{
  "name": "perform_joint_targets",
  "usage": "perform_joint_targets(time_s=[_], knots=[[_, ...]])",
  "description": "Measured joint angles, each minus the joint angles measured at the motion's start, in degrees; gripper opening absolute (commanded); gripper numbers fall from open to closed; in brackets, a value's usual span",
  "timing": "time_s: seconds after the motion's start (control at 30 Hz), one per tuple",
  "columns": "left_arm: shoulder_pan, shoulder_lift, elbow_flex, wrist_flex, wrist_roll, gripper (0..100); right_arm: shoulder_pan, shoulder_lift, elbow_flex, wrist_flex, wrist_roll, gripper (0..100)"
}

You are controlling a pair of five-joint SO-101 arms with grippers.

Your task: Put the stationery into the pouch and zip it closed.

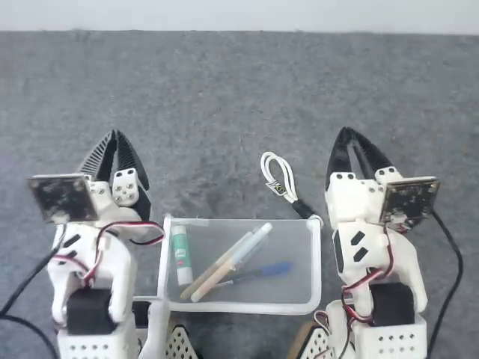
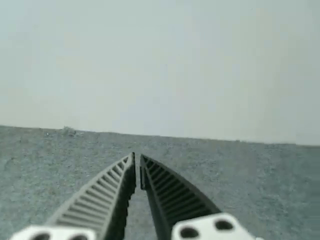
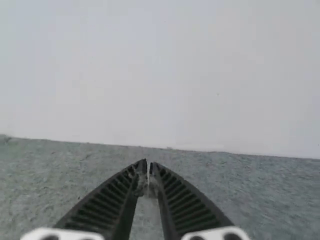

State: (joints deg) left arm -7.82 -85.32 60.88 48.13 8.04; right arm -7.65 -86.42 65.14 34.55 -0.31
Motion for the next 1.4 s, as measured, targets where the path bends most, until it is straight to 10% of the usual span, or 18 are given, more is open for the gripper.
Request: perform_joint_targets(time_s=[1.4], knots=[[-7.8, 0.5, 36.9, -4.3, -4.4, 1, 7.7, -0.2, 30.7, 10.0, 0.6, 0.6]])
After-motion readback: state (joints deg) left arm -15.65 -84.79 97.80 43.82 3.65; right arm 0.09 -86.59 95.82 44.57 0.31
